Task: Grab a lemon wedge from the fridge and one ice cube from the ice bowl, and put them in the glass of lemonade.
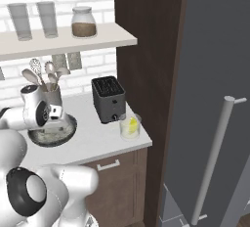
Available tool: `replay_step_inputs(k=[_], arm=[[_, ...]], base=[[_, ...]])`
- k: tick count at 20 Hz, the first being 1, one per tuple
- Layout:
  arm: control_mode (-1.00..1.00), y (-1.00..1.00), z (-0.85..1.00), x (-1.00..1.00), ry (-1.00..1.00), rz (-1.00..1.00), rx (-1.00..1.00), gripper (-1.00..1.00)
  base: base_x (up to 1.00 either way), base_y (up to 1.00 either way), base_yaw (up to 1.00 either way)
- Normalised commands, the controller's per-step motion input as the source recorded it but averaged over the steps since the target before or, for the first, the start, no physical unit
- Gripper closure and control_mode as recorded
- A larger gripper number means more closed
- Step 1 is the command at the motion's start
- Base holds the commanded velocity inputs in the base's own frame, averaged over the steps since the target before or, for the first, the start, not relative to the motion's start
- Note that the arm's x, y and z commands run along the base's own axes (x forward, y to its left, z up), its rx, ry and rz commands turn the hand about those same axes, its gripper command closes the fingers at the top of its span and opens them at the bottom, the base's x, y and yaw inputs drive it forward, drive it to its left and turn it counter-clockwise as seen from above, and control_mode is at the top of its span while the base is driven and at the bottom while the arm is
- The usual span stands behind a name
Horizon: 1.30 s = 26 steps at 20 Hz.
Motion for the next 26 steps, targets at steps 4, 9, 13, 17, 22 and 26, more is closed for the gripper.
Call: replay_step_inputs(k=[4, 9, 13, 17, 22, 26], arm=[[-1.00, 0.00, -0.03, 0.11, 0.19, -0.01, -0.01, -1.00], [-1.00, 0.01, -0.07, 0.01, 0.15, 0.00, -0.01, -1.00], [-1.00, 0.13, -0.18, 0.00, 0.04, 0.08, -0.13, -1.00], [-1.00, 0.06, -0.25, 0.00, 0.00, 0.14, -0.16, -1.00], [-1.00, 0.00, -0.10, 0.00, 0.01, 0.17, -0.05, -1.00], [-1.00, 0.00, -0.01, 0.11, 0.06, 0.11, 0.00, -1.00]], base=[[0.00, 0.00, 0.00], [0.00, 0.00, 0.00], [0.00, 0.00, 0.00], [0.00, 0.00, 0.00], [0.00, 0.00, 0.00], [0.00, 0.00, 0.00]])
